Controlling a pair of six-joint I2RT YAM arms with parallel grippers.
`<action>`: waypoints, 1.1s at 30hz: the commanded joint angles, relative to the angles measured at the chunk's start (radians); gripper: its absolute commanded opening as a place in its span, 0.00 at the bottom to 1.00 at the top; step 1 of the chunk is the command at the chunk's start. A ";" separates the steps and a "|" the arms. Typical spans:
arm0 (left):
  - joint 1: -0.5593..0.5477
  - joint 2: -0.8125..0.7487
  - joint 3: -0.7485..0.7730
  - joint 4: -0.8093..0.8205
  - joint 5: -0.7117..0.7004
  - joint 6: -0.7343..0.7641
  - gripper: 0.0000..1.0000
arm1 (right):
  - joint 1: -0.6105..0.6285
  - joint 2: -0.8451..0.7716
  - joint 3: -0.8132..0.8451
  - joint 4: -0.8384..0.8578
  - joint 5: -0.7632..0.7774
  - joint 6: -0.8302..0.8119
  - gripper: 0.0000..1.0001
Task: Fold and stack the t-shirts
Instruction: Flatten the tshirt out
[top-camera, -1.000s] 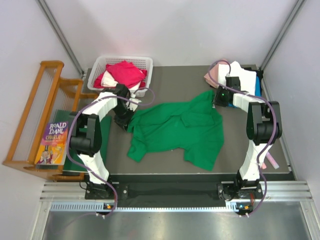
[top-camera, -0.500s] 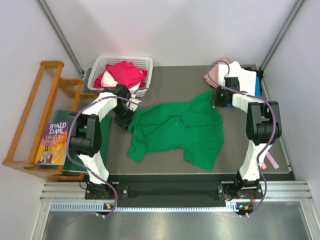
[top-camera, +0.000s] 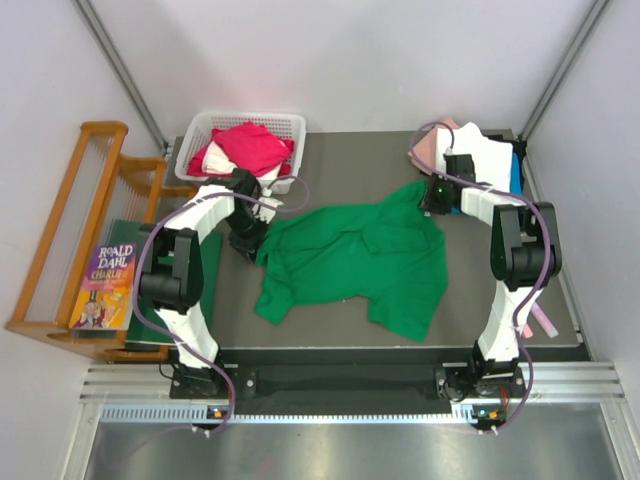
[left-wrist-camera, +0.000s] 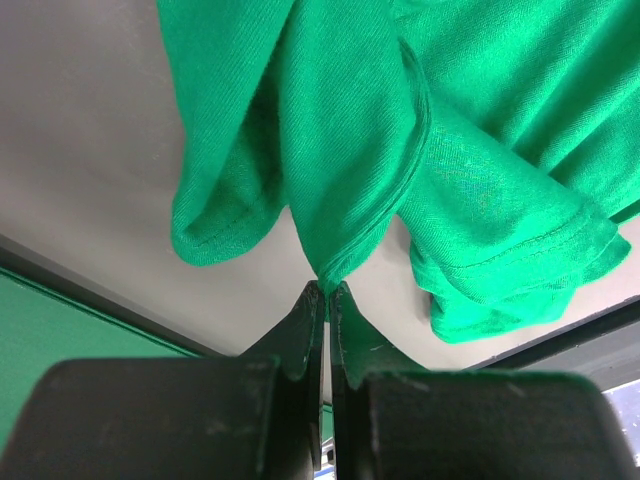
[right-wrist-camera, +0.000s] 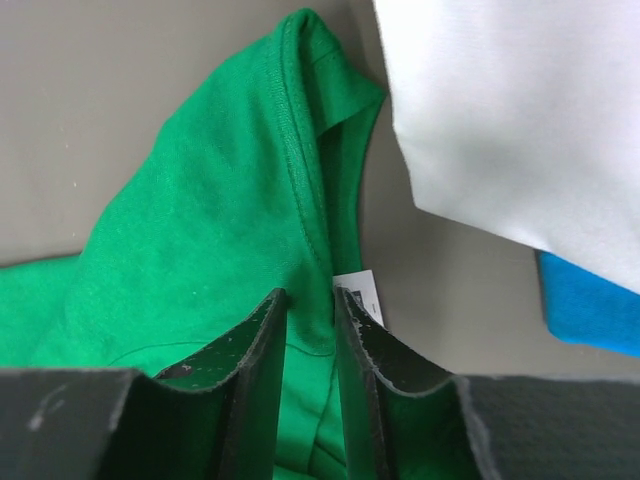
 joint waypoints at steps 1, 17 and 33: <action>0.005 -0.037 -0.013 0.022 0.012 0.008 0.00 | 0.021 -0.010 0.022 0.014 -0.006 -0.019 0.24; 0.005 -0.047 0.021 0.014 0.003 0.001 0.00 | 0.025 -0.103 0.015 0.026 -0.018 -0.010 0.00; 0.005 -0.089 0.375 -0.133 -0.017 -0.019 0.00 | 0.033 -0.430 -0.021 -0.006 -0.060 0.009 0.00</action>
